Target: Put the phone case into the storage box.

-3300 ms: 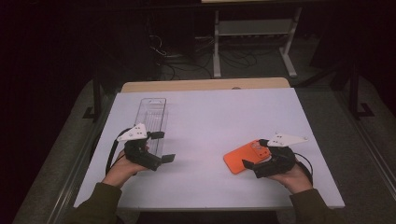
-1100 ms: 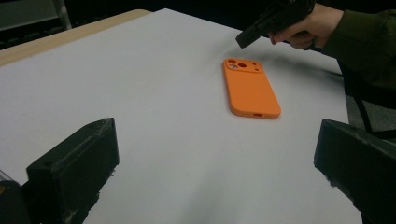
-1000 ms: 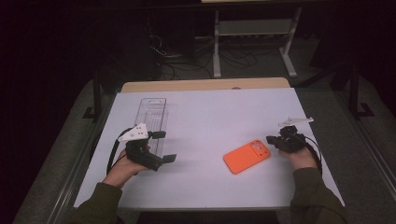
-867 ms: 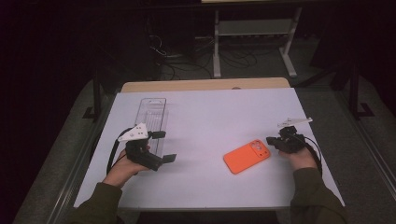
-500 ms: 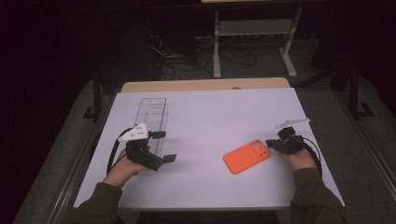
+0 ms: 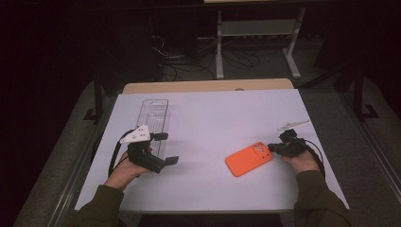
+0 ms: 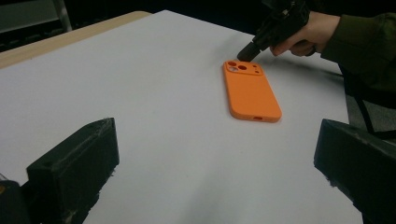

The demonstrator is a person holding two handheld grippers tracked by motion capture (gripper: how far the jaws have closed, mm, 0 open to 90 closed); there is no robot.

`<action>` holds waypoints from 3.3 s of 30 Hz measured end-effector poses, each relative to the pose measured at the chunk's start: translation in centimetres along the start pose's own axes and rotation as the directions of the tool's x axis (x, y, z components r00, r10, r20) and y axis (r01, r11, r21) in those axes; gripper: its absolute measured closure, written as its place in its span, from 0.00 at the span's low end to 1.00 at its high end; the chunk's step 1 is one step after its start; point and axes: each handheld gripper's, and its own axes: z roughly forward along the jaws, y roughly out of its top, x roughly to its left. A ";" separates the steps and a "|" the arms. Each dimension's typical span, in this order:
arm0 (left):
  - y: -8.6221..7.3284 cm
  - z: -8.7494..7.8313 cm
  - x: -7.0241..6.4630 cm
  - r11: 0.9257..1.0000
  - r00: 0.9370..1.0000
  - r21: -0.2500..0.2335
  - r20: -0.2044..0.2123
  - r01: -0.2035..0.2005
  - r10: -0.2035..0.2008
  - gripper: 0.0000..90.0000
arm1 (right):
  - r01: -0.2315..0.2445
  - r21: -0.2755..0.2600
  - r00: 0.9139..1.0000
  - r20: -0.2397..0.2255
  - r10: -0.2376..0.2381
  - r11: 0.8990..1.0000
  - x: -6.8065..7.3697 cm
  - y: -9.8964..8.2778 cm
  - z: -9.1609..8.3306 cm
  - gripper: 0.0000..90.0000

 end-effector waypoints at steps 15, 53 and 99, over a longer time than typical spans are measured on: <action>0.1 -0.1 0.0 1.000 1.000 0.003 0.000 -0.003 0.003 0.00 | 0.071 0.027 0.994 -0.088 -0.068 0.997 3.4 1.0 1.4 0.99; 0.1 0.1 -0.1 1.000 1.000 0.004 -0.002 -0.005 0.005 0.00 | 0.229 0.014 0.960 -0.170 -0.224 0.973 8.3 2.0 2.8 0.99; 0.0 0.0 0.0 1.000 1.000 0.008 0.001 -0.009 0.009 0.00 | 0.145 -0.265 0.987 -0.029 -0.158 0.953 7.1 2.1 -1.2 0.00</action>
